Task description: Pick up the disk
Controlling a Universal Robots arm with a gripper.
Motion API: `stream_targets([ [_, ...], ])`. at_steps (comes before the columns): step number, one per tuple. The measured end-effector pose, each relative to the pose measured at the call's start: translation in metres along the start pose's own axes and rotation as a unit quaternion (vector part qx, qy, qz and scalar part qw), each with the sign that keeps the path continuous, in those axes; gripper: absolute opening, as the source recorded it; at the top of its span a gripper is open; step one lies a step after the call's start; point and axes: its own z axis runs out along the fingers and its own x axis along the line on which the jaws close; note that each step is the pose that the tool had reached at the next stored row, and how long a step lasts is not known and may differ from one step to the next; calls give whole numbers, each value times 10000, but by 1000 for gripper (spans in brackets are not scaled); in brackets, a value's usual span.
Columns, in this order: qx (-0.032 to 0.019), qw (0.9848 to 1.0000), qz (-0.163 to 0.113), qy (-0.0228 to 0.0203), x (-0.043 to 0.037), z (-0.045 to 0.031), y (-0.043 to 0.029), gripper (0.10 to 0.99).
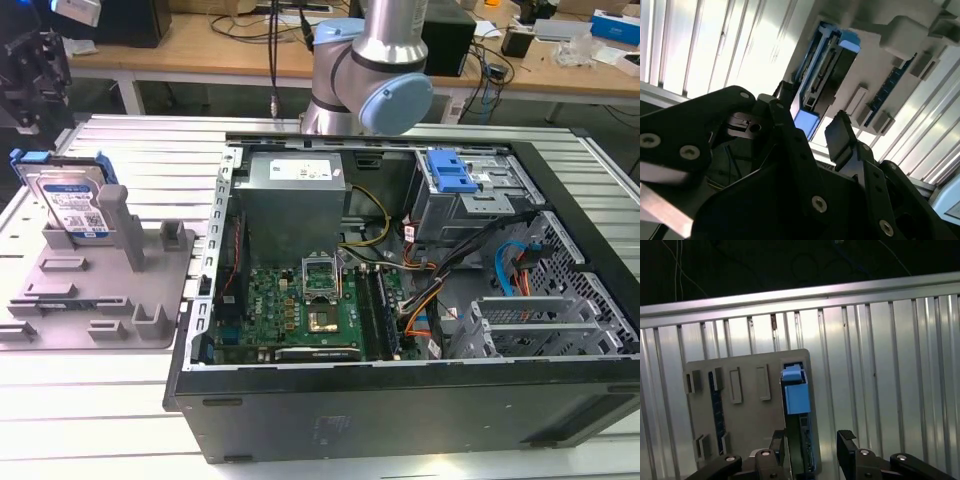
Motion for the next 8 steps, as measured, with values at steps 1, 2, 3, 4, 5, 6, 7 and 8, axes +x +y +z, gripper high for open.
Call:
stream_targets([
  [1,1,10000,-18,3,3,3,29,541],
  [2,1,10000,-34,6,6,5,52,541],
  [3,1,10000,-62,7,10,12,88,541],
  [4,2,10000,-90,6,13,22,124,541],
  [5,2,9999,-112,6,16,30,151,541],
  [6,2,9999,-125,5,19,34,172,541],
  [7,3,9999,-150,4,23,40,218,541],
  [8,2,9999,-160,4,25,41,237,541],
])
